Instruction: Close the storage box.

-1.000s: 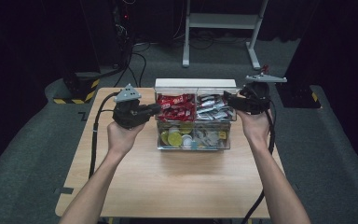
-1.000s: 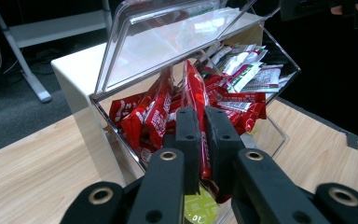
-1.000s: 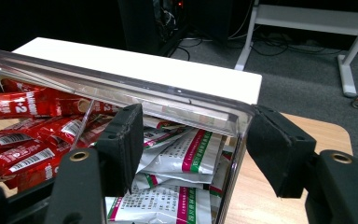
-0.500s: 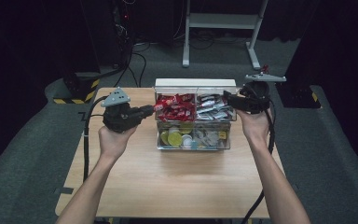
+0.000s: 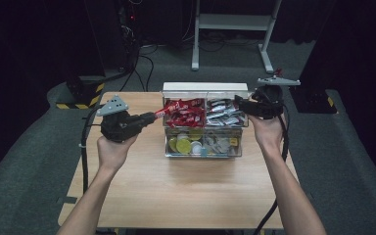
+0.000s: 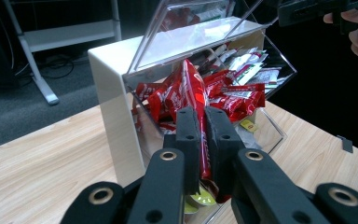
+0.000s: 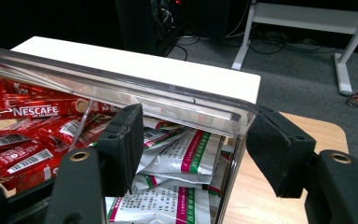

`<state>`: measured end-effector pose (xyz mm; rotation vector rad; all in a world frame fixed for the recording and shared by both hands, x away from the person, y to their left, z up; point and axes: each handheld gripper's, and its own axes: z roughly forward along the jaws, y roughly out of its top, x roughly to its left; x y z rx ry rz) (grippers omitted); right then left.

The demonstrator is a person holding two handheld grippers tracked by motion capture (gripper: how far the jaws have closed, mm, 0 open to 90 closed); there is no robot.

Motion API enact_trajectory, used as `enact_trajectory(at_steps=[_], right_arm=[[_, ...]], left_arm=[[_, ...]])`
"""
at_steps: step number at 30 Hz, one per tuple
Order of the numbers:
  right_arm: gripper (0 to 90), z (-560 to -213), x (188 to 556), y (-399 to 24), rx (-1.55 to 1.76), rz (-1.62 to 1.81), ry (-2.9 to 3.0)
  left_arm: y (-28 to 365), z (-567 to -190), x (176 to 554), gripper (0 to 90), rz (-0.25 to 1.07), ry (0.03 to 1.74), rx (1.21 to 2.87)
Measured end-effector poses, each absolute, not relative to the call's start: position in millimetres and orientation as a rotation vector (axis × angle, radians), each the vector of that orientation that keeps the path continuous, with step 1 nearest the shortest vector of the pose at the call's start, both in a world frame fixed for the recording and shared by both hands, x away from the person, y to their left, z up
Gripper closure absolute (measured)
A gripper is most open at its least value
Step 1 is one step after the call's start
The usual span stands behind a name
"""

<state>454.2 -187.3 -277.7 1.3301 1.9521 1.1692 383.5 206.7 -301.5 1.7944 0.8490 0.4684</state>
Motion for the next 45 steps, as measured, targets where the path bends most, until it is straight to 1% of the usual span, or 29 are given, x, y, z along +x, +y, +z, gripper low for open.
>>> enact_trajectory(at_steps=[27,45], right_arm=[[37.0,-277,455,-188,1.332,1.173,1.957],[37.0,-278,455,-188,1.33,1.173,1.958]], left_arm=[[238,-299,362,85.2,0.483,0.877,1.732],[261,-307,354,85.2,0.497,0.941,1.679]])
